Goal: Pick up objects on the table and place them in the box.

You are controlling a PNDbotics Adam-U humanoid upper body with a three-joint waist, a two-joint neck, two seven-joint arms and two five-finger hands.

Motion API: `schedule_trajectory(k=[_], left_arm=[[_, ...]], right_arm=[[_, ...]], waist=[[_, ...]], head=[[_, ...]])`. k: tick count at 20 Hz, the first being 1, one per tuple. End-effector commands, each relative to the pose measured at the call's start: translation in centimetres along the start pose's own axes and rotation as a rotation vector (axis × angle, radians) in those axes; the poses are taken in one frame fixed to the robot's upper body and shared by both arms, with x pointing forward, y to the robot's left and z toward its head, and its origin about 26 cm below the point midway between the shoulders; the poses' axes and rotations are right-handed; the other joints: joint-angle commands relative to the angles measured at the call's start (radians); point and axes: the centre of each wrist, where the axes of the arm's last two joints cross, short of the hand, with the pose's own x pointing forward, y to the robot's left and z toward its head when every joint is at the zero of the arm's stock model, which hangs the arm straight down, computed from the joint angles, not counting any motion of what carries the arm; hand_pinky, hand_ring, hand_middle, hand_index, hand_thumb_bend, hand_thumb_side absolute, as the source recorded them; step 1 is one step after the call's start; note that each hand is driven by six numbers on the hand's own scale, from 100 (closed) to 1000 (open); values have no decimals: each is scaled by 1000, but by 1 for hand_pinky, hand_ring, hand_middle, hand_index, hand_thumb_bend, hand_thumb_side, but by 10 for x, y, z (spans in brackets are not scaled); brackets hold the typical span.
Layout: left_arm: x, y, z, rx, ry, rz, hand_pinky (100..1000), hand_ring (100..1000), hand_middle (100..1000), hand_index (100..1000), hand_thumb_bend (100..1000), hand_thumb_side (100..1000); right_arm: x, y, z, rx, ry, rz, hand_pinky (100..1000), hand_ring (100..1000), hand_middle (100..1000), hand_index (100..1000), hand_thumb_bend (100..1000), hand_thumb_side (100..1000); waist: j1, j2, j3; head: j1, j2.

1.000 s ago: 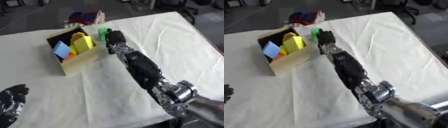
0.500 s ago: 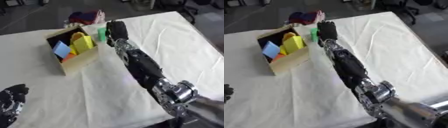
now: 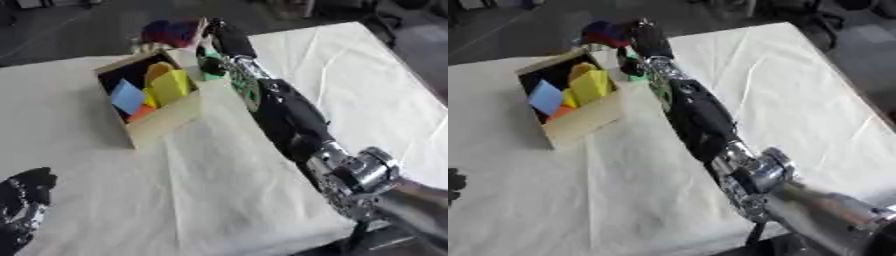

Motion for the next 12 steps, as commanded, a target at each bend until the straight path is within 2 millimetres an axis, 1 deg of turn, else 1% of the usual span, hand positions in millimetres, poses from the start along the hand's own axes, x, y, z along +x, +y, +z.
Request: schedule_trajectory(k=[1,3,5,6,7,9,10,11,12], left_arm=[[10,5,-4,-5,-38,-23,836,804,728,844,100,491],[12,6,-5,-6,-45,-30,836,803,728,844,100,491],[14,7,-7,-9,-53,-36,836,803,728,844,100,491],[15,8,-8,-12,-57,-38,836,803,728,844,100,491],[16,8,-8,-15,-59,-39,836,803,728,844,100,492],[16,8,-9,-17,-60,-40,836,803,728,844,100,493],[16,8,-9,-17,-60,-41,837,803,728,844,100,493],[16,8,-9,-17,-60,-41,837,803,728,844,100,493],[17,8,-9,-17,-60,-41,837,803,728,844,100,494]], right_arm=[[-11,-26,-9,-27,34,50,907,907,945,984,100,574],[-15,-32,-11,-46,60,72,922,920,953,987,100,591],[-19,-34,-12,-48,87,84,939,934,959,989,100,632],[-21,-32,-12,-39,103,93,950,944,965,991,100,610],[-22,-31,-11,-28,118,105,957,952,969,991,100,652],[-26,-25,-10,12,148,134,968,964,974,992,100,670],[-28,-21,-8,43,162,146,978,979,975,993,100,710],[-30,-17,-7,79,173,156,982,985,976,993,100,726],[-32,-13,-6,116,183,163,981,987,976,990,100,727]], waist=[[16,10,14],[15,21,26],[14,30,33],[13,34,35],[13,36,37],[14,39,37],[13,40,37],[13,41,36],[12,40,36]], head=[[-14,-3],[-17,-3],[-19,-3],[-20,-3],[-21,-3],[-21,-3],[-21,-3],[-21,-3],[-21,-3]])
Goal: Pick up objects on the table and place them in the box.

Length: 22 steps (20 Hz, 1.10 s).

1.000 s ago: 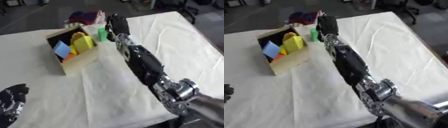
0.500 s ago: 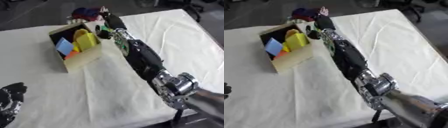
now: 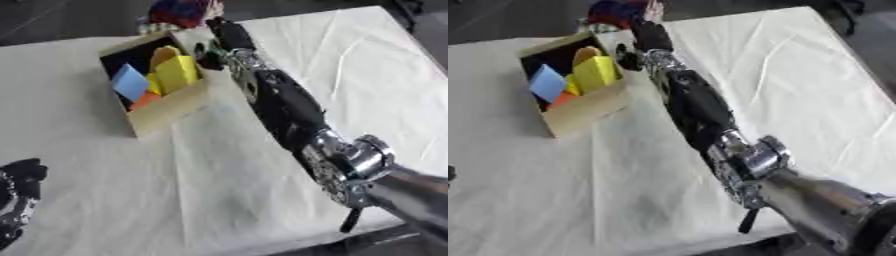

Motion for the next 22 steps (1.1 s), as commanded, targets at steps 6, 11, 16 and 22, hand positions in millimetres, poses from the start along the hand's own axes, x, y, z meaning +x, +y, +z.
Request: schedule_trajectory(k=[6,11,16,22], left_arm=[[8,5,-1,-11,-25,-24,837,803,728,844,100,495],[6,4,0,-9,-18,-23,838,803,728,844,100,497],[4,4,2,-7,-8,-23,839,803,728,844,100,501],[0,4,7,-1,11,-23,840,803,728,844,100,505]], right_arm=[[-14,-6,-3,118,37,54,740,711,797,854,100,186],[-14,-24,-4,-106,45,23,479,397,539,602,100,100],[-12,-57,-4,-326,-10,-52,408,323,471,544,100,100],[2,-94,0,-359,-197,-197,454,358,496,583,100,100]], waist=[[7,-5,-4],[0,-13,-9],[-11,-24,-27],[-24,-40,-48]], head=[[0,-3],[4,-3],[16,-3],[36,-3]])
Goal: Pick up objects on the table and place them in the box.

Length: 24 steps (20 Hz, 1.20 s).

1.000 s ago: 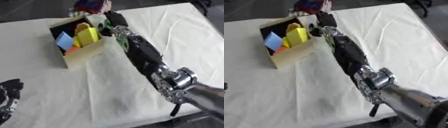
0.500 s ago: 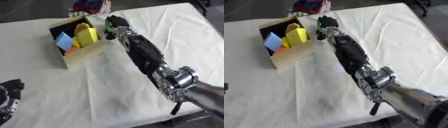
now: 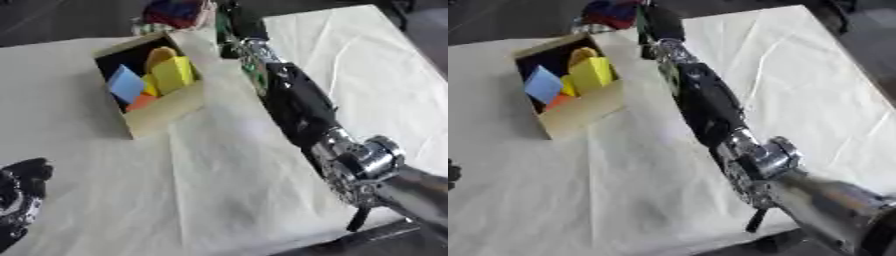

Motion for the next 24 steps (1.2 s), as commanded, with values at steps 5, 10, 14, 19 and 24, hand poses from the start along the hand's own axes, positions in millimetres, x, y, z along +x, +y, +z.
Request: schedule_trajectory(k=[5,10,14,19,24], left_arm=[[3,5,4,3,0,-29,840,804,728,844,100,504],[2,4,4,1,2,-25,841,804,728,845,100,503],[1,3,5,-2,8,-24,841,803,728,845,100,511],[-1,3,6,-2,13,-22,841,803,728,844,100,515],[0,2,6,-3,11,-20,842,803,729,845,100,518]], right_arm=[[56,-35,-5,167,-441,-151,537,450,573,669,100,109],[105,-29,8,371,-733,-80,630,572,705,790,100,119],[117,-26,14,456,-829,45,857,872,912,942,100,533],[109,-27,13,398,-747,190,910,937,969,969,100,498],[96,-8,11,364,-595,255,920,950,983,974,100,463]], waist=[[-20,-49,-8],[-18,-57,1],[-24,-61,3],[-30,-66,2],[-31,-67,2]], head=[[16,-3],[8,-3],[7,-3],[9,-3],[10,-3]])
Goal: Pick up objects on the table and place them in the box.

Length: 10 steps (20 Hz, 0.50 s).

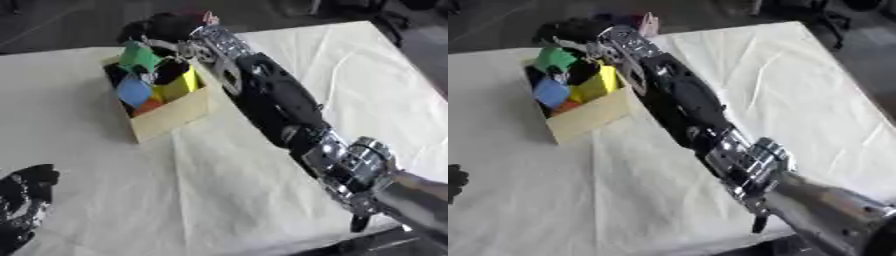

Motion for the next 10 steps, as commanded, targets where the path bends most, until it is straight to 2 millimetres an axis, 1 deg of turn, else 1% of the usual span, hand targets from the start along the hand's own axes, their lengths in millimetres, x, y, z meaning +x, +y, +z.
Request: schedule_trajectory(k=[1,2,4,5,6,7,8,9,10], left_arm=[[5,4,0,-1,-14,-21,842,803,729,845,100,517],[5,4,0,-1,-14,-21,842,802,729,845,100,518],[4,5,1,5,-9,-21,842,802,728,845,100,519],[4,6,1,7,-8,-22,842,802,728,844,100,520],[4,6,1,8,-7,-22,842,802,728,844,100,520],[4,6,1,8,-7,-22,842,802,729,845,100,522],[4,6,1,8,-8,-23,843,803,729,845,100,522],[4,6,2,9,-7,-23,843,803,729,845,100,520],[4,7,2,14,-5,-25,843,803,729,845,100,521]], right_arm=[[-10,1,0,-18,97,36,921,949,984,974,100,465],[-12,5,0,-20,119,32,920,944,981,973,100,453],[-17,6,3,-58,145,12,918,936,978,972,100,439],[-19,1,5,-100,150,0,912,921,967,968,100,383],[-21,-6,8,-151,151,-13,906,907,968,964,100,654],[-23,-15,12,-213,147,-26,904,898,946,961,100,286],[-24,-26,18,-279,138,-37,903,894,943,959,100,262],[-26,-36,26,-346,129,-52,894,870,920,950,100,168],[-28,-45,36,-416,122,-71,889,858,910,947,100,130]], waist=[[-11,-28,0],[-10,-27,1],[-10,-27,0],[-10,-26,-2],[-11,-25,-4],[-13,-24,-7],[-14,-23,-9],[-16,-24,-13],[-18,-24,-18]], head=[[0,-3],[0,-3],[3,-3],[4,-3],[5,-3],[7,-3],[9,-3],[13,-3],[17,-3]])
